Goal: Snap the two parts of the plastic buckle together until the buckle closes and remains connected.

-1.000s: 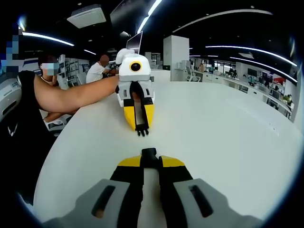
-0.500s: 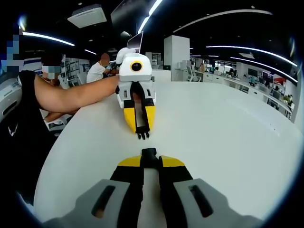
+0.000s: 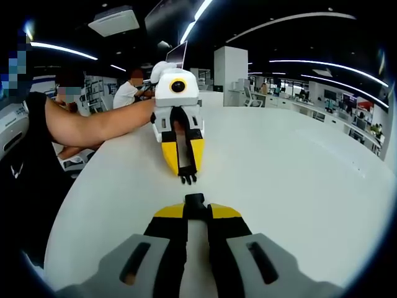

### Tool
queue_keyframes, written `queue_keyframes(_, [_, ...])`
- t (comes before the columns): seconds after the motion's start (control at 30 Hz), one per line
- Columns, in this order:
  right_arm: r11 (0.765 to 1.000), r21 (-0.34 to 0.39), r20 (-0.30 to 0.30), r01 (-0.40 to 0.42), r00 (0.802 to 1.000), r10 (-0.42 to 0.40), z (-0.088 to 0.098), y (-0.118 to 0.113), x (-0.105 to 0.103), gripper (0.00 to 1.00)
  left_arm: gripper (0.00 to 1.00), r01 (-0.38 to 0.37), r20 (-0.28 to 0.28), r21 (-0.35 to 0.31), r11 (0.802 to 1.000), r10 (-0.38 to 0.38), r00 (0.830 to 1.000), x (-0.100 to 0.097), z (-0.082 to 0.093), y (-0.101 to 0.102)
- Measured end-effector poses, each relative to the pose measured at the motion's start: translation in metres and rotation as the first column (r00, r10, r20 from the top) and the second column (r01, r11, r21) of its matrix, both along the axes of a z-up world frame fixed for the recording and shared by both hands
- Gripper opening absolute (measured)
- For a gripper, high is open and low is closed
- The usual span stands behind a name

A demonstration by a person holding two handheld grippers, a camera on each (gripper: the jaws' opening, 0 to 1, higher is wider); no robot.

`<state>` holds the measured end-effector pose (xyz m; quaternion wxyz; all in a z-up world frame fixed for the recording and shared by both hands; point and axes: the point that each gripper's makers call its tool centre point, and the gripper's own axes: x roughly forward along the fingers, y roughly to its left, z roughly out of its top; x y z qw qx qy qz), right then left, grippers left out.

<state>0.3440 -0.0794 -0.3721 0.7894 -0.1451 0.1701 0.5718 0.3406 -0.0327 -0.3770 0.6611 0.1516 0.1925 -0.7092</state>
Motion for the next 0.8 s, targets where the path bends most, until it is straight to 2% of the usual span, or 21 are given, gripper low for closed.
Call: queue_keyframes(0.8, [1.000, 0.001, 0.001, -0.011, 1.000, 0.011, -0.0001, 0.0015, -0.0014, 0.10, 0.10, 0.012, 0.007, -0.012, 1.000, -0.012, 1.000, -0.0046, 0.0027, -0.0034])
